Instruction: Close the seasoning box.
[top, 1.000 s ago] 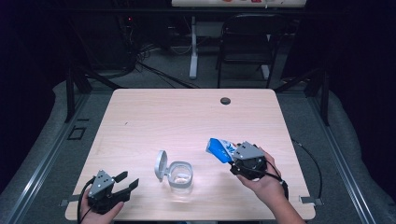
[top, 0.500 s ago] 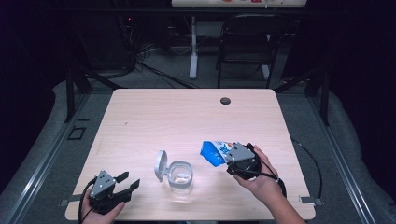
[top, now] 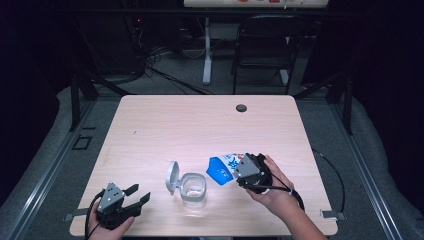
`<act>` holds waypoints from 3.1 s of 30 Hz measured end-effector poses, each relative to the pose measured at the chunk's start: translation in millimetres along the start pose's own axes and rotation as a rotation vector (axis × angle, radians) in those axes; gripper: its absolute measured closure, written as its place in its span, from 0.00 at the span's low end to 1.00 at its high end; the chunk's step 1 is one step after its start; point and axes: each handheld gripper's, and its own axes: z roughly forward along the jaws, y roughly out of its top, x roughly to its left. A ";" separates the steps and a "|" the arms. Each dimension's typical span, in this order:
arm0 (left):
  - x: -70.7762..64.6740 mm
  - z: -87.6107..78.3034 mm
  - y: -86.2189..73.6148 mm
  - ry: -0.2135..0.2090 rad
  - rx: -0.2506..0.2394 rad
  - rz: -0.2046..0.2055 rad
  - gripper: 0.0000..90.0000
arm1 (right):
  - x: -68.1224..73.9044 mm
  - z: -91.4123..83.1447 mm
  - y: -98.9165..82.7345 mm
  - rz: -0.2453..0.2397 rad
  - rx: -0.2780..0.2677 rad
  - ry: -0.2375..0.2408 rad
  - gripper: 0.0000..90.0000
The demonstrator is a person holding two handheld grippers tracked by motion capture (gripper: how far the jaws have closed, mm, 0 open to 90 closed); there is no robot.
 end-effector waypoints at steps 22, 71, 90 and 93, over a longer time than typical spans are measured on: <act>0.2 0.6 -0.5 -0.005 -0.006 -0.002 0.51 | 20.7 12.3 8.7 -0.143 0.038 -0.057 0.48; -14.8 15.3 -2.0 -0.053 0.030 0.059 0.52 | 37.0 22.6 14.7 -0.340 0.059 -0.152 0.49; -14.2 14.1 -1.7 -0.053 0.034 0.068 0.52 | 40.6 22.0 19.0 -0.402 0.059 -0.182 0.50; -14.4 14.5 -1.9 -0.052 0.028 0.067 0.52 | 41.0 22.1 19.4 -0.404 0.057 -0.182 0.51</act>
